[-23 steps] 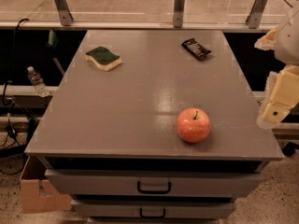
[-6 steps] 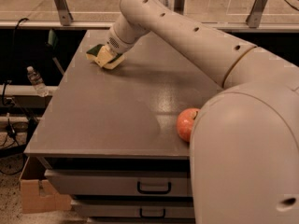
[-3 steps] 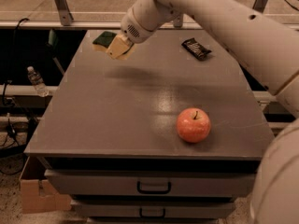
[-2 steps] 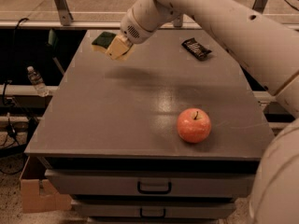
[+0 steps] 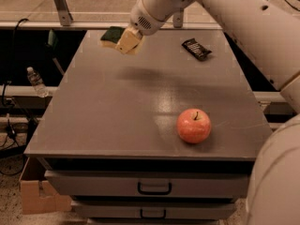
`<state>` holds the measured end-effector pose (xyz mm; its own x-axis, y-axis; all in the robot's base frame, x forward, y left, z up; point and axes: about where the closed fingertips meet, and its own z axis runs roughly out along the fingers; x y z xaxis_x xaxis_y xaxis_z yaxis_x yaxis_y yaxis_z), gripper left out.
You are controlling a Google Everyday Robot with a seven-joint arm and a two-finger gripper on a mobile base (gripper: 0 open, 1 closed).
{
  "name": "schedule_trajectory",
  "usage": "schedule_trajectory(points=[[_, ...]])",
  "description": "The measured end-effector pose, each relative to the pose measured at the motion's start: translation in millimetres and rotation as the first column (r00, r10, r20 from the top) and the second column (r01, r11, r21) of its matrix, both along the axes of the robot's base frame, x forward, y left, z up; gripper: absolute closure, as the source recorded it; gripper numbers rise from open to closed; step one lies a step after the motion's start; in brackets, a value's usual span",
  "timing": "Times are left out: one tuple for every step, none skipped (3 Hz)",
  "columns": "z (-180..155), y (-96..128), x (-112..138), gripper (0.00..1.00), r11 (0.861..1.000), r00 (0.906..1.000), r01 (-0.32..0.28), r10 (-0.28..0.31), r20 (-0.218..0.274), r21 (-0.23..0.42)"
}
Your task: Move sponge near apple
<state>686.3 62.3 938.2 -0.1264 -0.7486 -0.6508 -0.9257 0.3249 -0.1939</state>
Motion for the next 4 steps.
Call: schedule_trajectory(points=[[19.2, -44.4, -16.3, 1.00, 0.996, 0.9996, -0.029, 0.029, -0.003, -0.087], [24.8, -84.5, -43.2, 1.00, 0.988, 0.9980, -0.058, 0.053, -0.035, -0.144], [17.9, -128.9, -67.6, 1.00, 0.978, 0.9946, -0.080, 0.066, -0.080, -0.194], [14.1, -181.3, -81.5, 1.00, 0.967, 0.9926, -0.077, 0.051, -0.111, -0.244]])
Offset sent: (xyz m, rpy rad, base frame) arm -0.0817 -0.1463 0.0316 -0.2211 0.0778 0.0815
